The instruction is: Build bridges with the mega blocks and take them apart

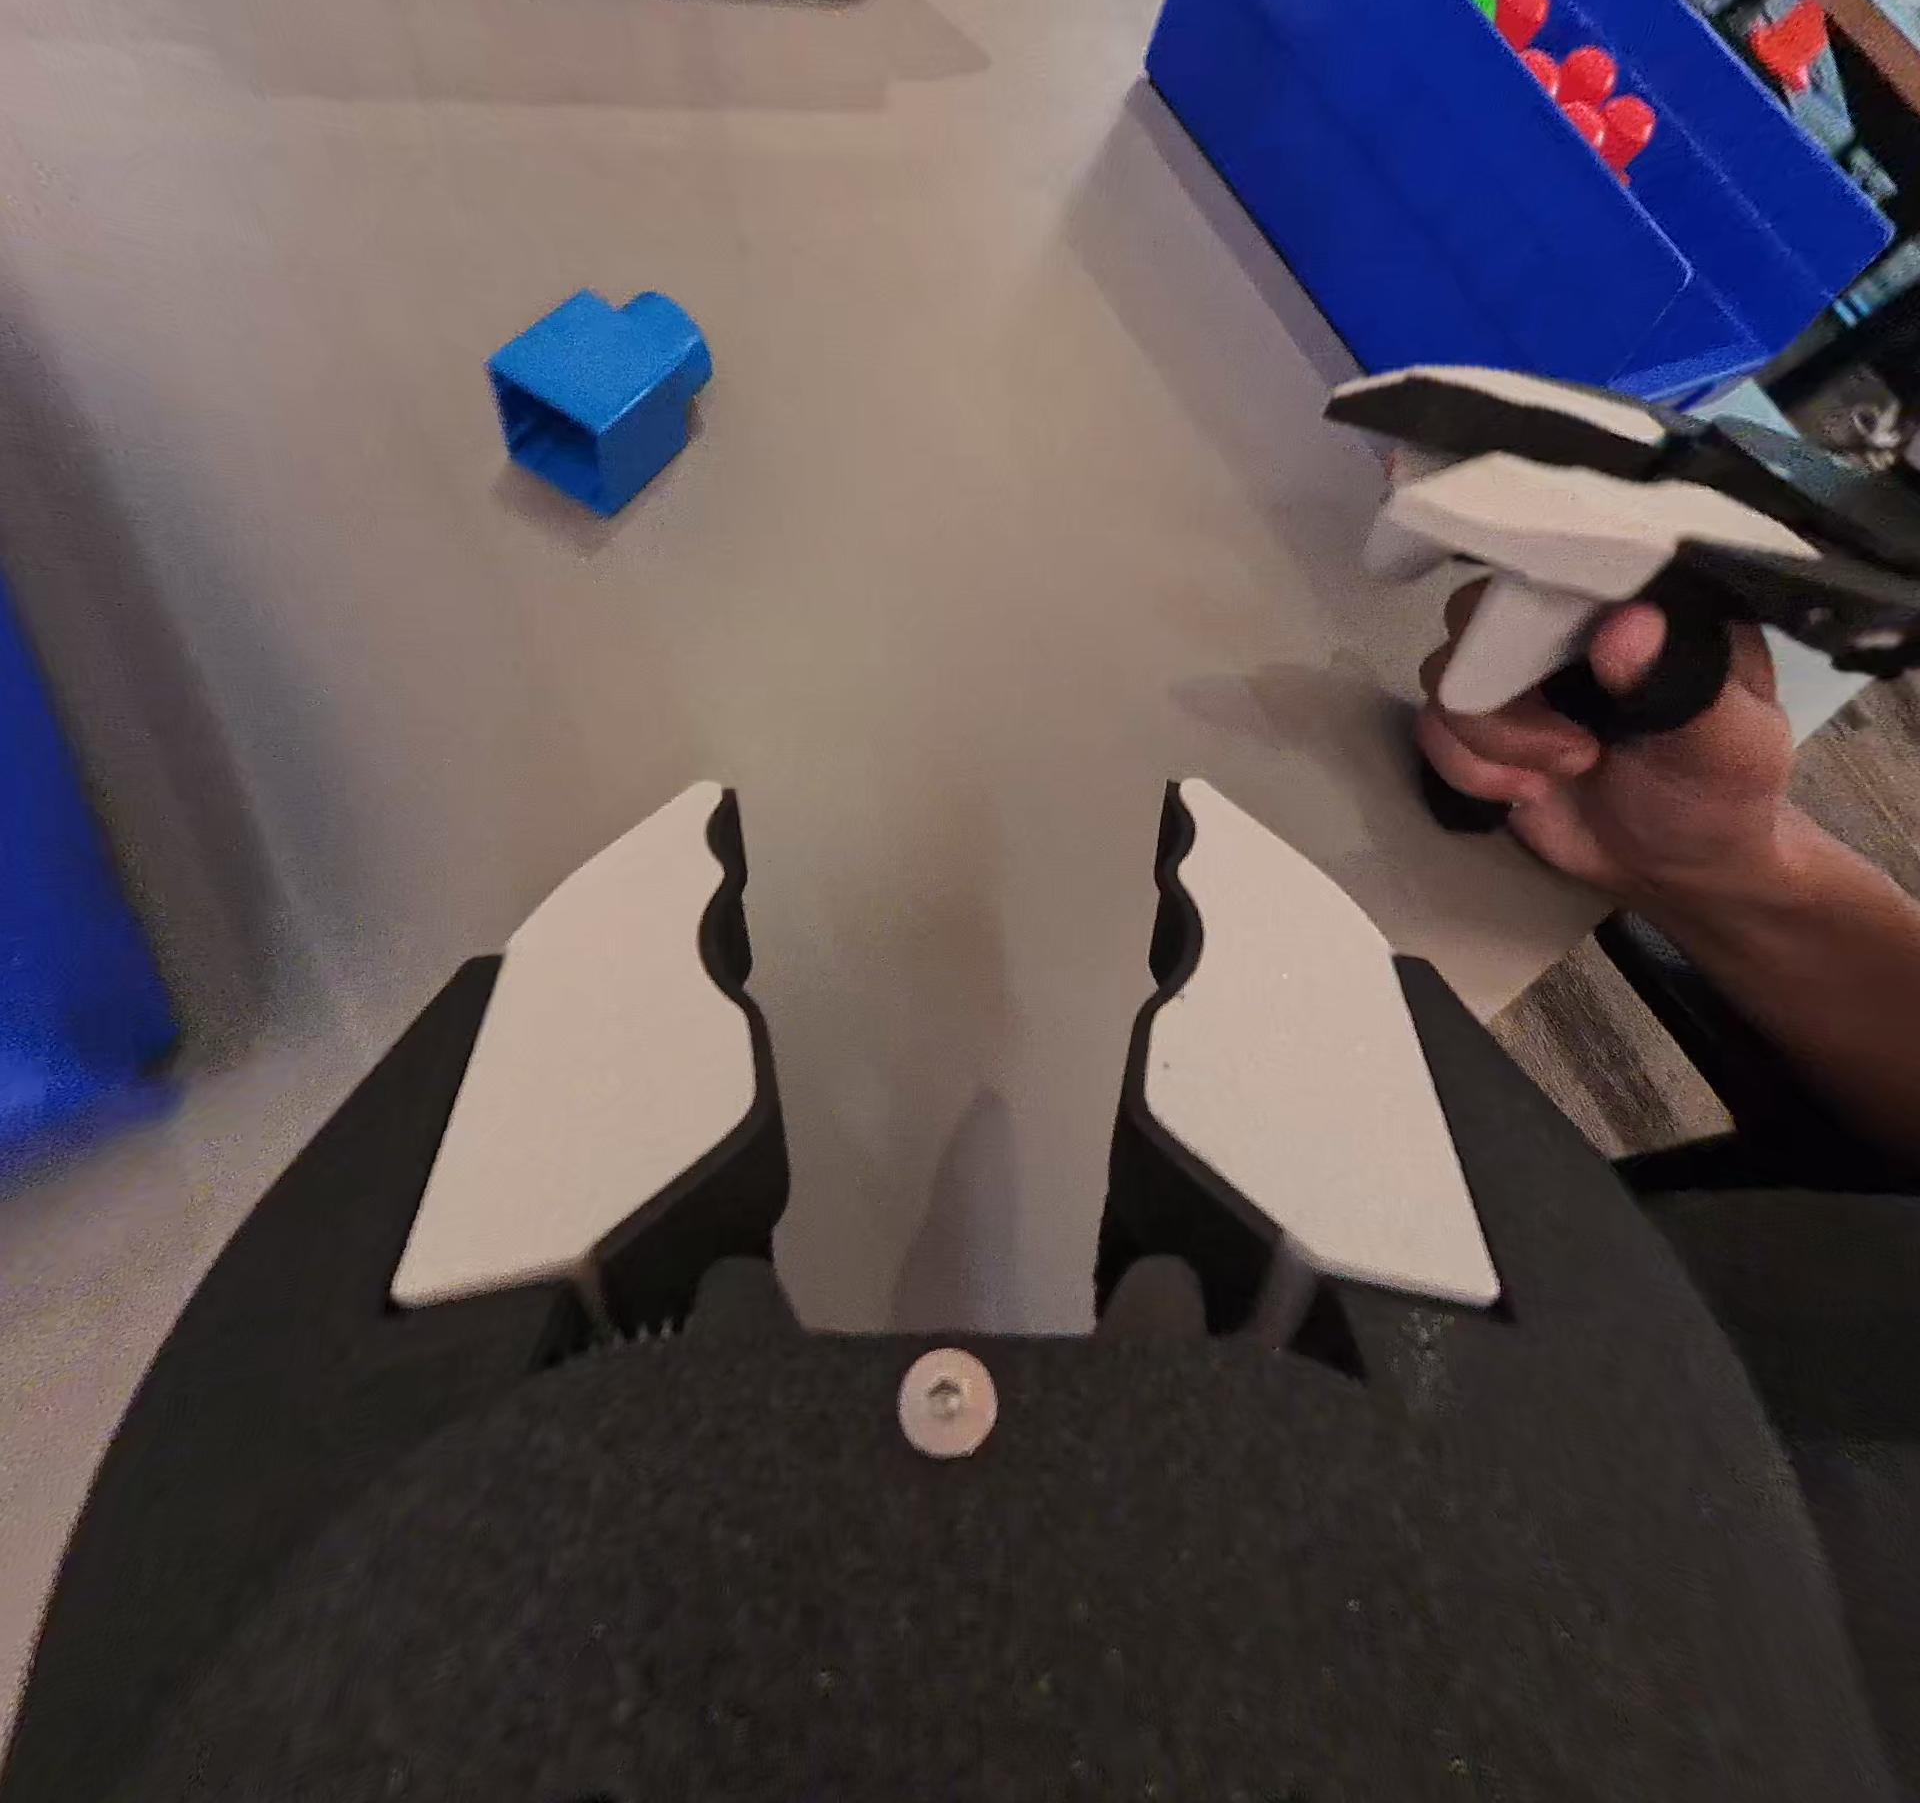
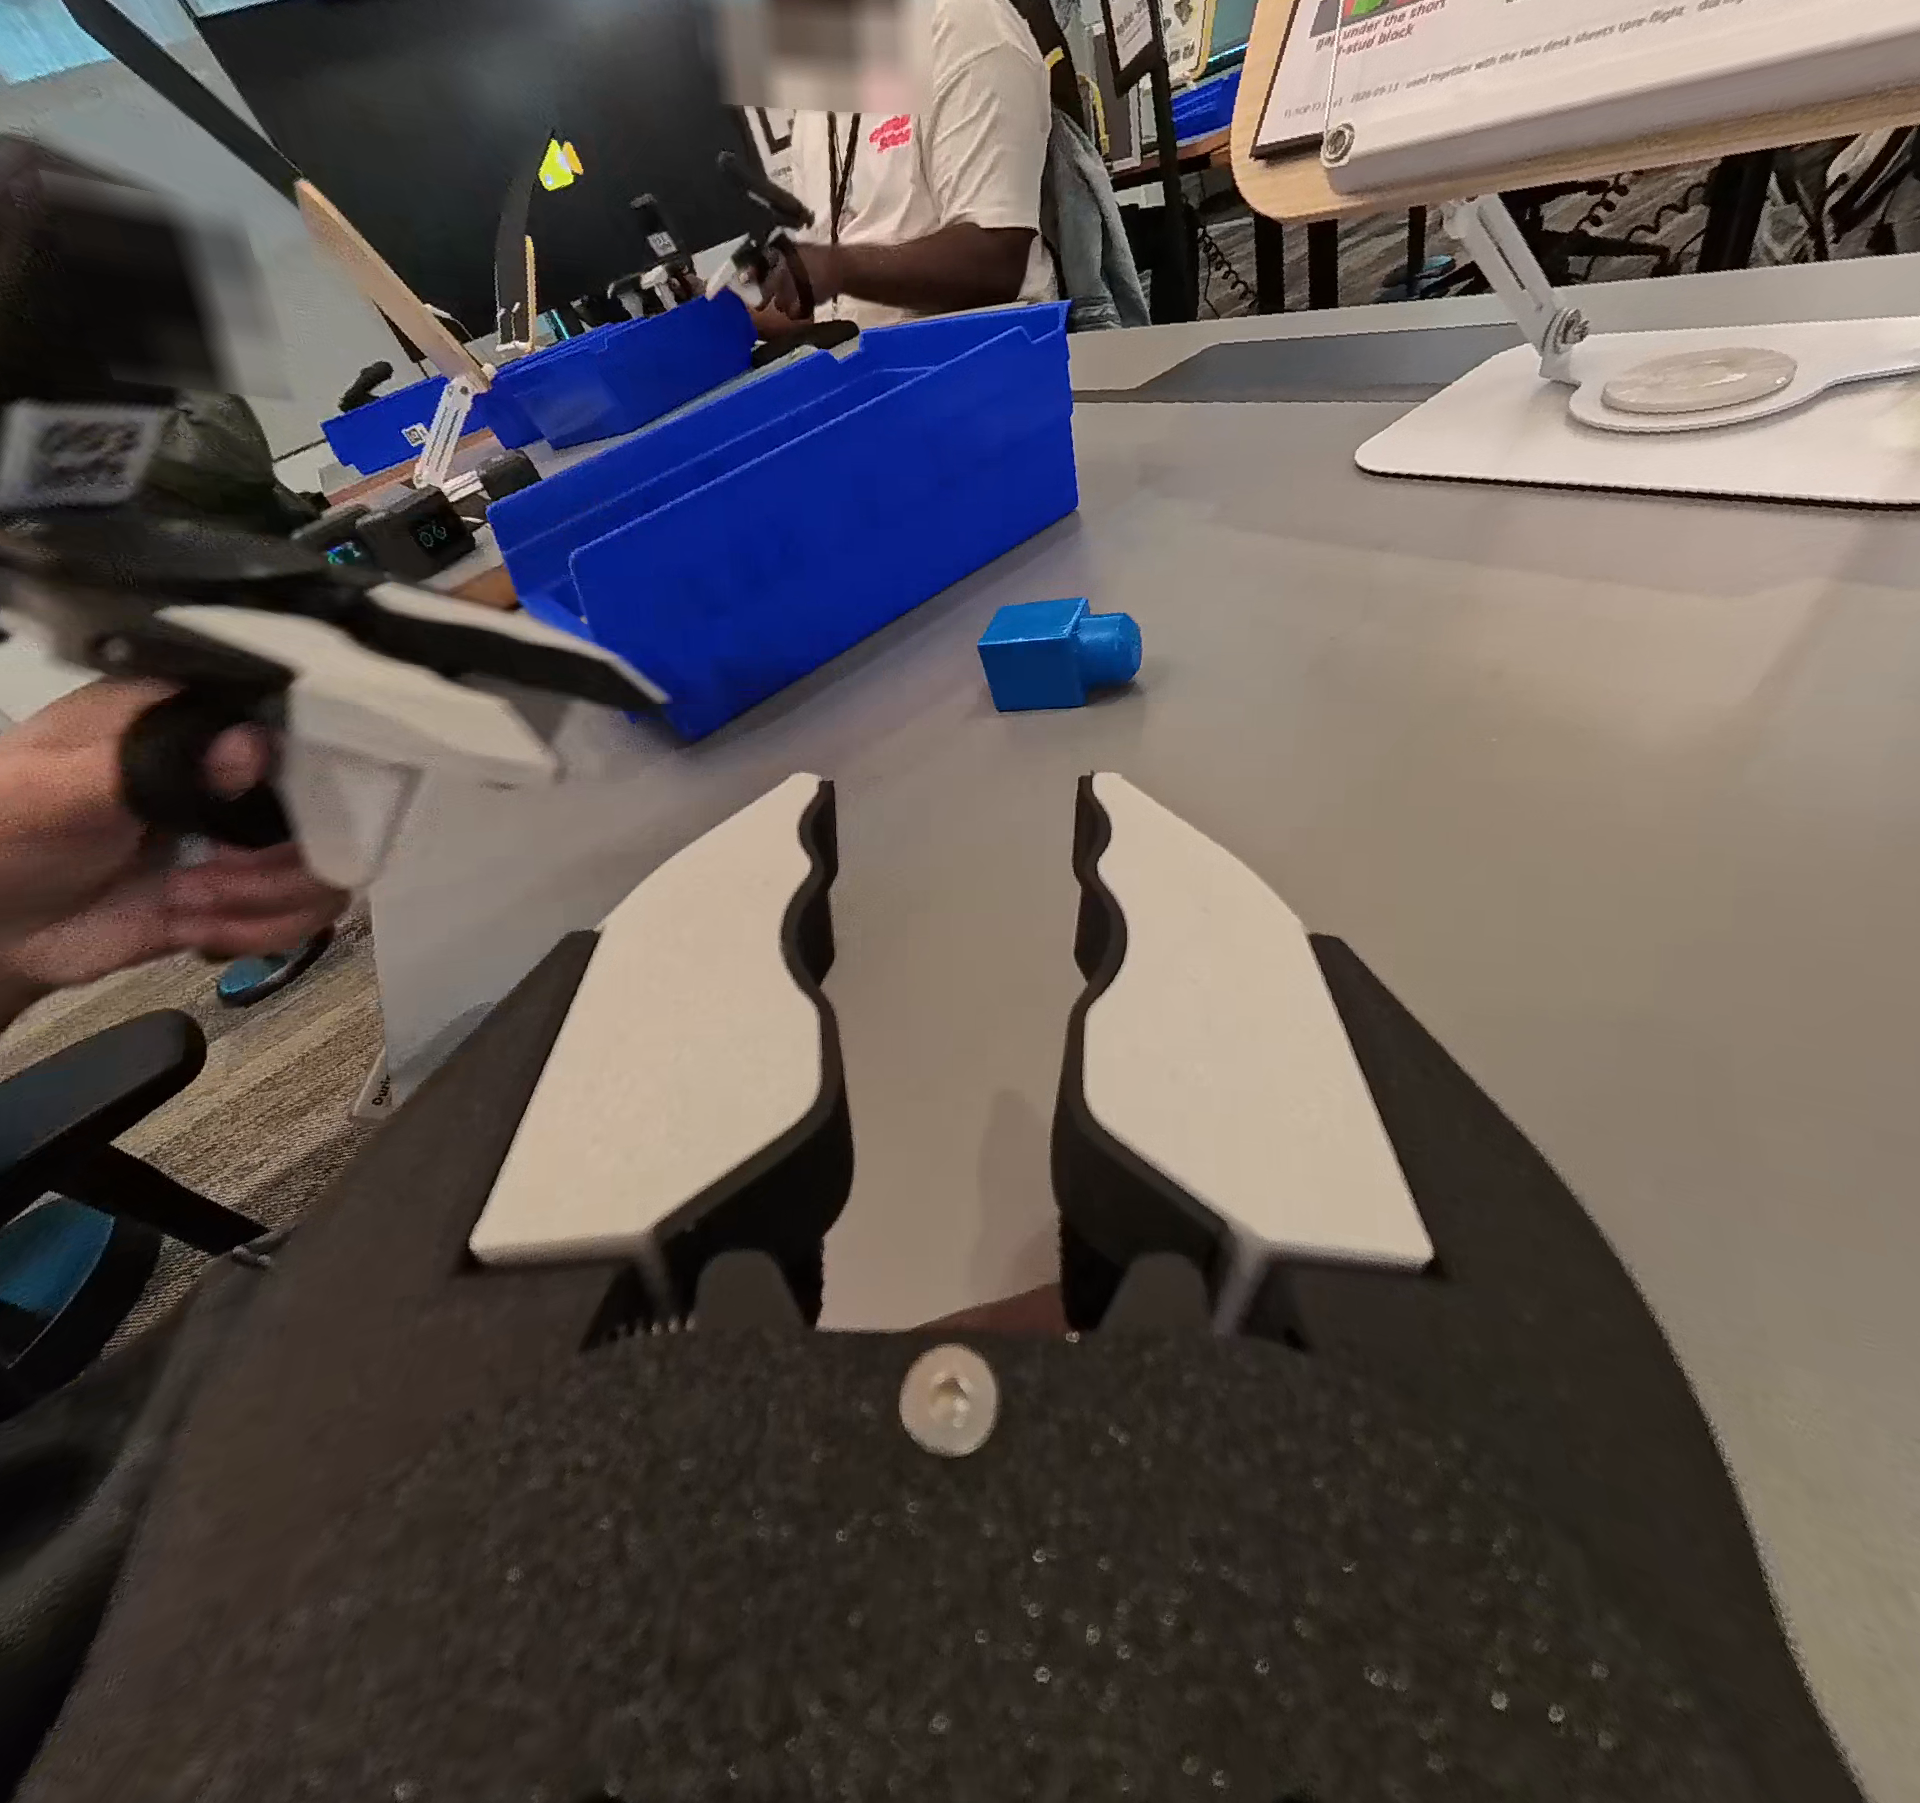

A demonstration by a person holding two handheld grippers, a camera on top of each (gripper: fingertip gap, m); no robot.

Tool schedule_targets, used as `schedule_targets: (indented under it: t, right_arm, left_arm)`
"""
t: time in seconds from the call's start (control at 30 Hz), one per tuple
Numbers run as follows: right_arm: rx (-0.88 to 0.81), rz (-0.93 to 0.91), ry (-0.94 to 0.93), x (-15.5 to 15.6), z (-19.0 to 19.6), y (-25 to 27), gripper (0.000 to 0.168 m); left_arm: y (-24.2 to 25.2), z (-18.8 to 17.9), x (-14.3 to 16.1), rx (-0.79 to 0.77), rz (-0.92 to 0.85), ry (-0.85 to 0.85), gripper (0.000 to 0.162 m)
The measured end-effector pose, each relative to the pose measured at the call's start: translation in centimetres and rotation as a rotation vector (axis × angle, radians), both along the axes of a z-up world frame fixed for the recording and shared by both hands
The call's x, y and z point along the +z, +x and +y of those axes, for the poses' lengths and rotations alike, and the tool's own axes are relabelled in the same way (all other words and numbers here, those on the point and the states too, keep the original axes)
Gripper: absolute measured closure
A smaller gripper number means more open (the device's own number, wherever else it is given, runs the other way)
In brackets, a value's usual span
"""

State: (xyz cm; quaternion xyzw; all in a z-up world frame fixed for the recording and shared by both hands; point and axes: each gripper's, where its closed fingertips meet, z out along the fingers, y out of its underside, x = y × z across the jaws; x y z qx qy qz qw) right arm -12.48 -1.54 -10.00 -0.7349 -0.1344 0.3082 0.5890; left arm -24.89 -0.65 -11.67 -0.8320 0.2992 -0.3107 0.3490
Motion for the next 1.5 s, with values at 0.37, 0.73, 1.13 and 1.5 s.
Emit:
schedule_targets:
  t: [0.37,0.73,1.13,1.5]
  right_arm:
    - [0.009,-0.010,-0.009,-0.2,0.1,-0.3,0.125]
    - [0.016,-0.002,-0.008,-0.1,0.1,-0.3,0.125]
    - [0.022,-0.002,-0.005,-0.1,0.0,-0.4,0.126]
    - [0.007,-0.026,0.001,-0.1,0.0,-0.4,0.126]
  left_arm:
    - [-12.2,0.8,2.9,0.321,0.029,0.117,0.082]
    - [-16.7,16.2,-2.8,0.363,0.505,-0.225,0.071]
    - [-17.8,16.6,-5.5,0.330,0.600,-0.289,0.087]
    - [1.9,13.4,7.0,-0.178,0.398,0.052,0.087]
